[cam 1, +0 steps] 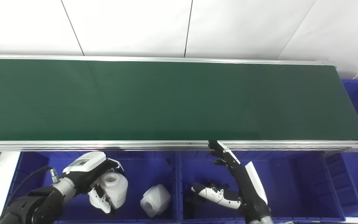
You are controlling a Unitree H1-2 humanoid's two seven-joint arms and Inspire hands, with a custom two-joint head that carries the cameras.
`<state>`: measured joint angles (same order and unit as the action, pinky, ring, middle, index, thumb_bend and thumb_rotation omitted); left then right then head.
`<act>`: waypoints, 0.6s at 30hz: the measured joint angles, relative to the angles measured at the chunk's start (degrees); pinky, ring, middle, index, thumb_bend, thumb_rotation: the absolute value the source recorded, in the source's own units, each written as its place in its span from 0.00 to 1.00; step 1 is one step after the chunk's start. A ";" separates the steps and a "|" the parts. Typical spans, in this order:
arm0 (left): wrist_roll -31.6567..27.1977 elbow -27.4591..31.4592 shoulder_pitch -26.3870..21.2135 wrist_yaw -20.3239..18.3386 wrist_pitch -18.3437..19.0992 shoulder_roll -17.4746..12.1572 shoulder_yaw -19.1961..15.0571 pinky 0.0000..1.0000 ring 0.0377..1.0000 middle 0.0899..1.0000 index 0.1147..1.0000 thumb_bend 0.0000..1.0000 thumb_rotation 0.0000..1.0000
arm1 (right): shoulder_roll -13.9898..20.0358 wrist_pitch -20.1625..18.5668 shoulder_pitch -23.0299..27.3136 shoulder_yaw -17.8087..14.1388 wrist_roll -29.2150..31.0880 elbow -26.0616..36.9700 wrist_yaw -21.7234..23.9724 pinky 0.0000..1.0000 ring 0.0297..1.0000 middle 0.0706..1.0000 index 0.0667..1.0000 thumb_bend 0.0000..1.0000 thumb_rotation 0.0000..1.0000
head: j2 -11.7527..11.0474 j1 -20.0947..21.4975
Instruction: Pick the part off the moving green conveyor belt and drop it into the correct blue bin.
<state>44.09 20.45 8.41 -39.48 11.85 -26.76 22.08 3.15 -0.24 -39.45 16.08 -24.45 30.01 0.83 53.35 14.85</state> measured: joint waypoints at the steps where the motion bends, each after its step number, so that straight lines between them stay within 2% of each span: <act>1: -0.32 0.00 -0.01 0.00 0.00 0.01 -0.12 0.68 0.80 0.85 0.86 0.65 0.25 | -0.02 -0.06 0.00 0.00 -0.08 0.00 0.05 0.78 0.85 0.87 0.89 0.66 0.39 | 0.09 0.00; 4: -4.82 -0.11 0.15 1.31 -0.84 0.33 -1.93 0.72 0.82 0.87 0.88 0.67 0.27 | -0.10 -0.49 0.02 0.00 -0.91 0.08 0.38 0.78 0.86 0.88 0.89 0.66 0.39 | 0.00 -0.17; 5: -7.11 -0.26 0.31 2.41 -1.93 0.49 -2.86 0.73 0.83 0.88 0.89 0.70 0.33 | -0.12 -0.61 0.02 -0.01 -1.03 0.09 0.47 0.79 0.86 0.88 0.89 0.65 0.38 | 0.00 -0.26; 8: -16.93 -0.52 1.51 5.21 -6.24 1.36 -5.95 0.75 0.84 0.89 0.91 0.75 0.37 | -0.16 -0.72 0.04 0.09 -1.20 0.09 0.96 0.80 0.87 0.89 0.89 0.65 0.37 | 0.00 0.00; 10: -23.12 -0.51 2.88 6.29 -7.59 2.55 -7.36 0.79 0.87 0.91 0.92 0.78 0.42 | -0.30 -0.87 0.03 0.14 -1.24 0.10 1.05 0.81 0.87 0.89 0.89 0.65 0.36 | 0.00 0.27; 13: -29.46 -0.30 5.16 7.63 -8.95 4.08 -8.57 0.78 0.87 0.91 0.94 0.81 0.48 | -0.48 -1.00 0.02 0.20 -1.26 0.12 1.10 0.79 0.87 0.89 0.89 0.65 0.36 | 0.09 0.62; 18: -37.28 -0.09 8.73 10.26 -13.83 6.77 -9.08 0.81 0.88 0.93 0.95 0.80 0.46 | -0.50 -1.40 -0.03 0.29 -1.27 0.65 1.40 0.78 0.87 0.90 0.90 0.65 0.35 | 0.26 0.44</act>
<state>6.81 20.36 17.14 -29.22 -1.98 -19.99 13.01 2.64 -1.64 -39.48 16.38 -25.72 30.66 2.23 53.61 15.29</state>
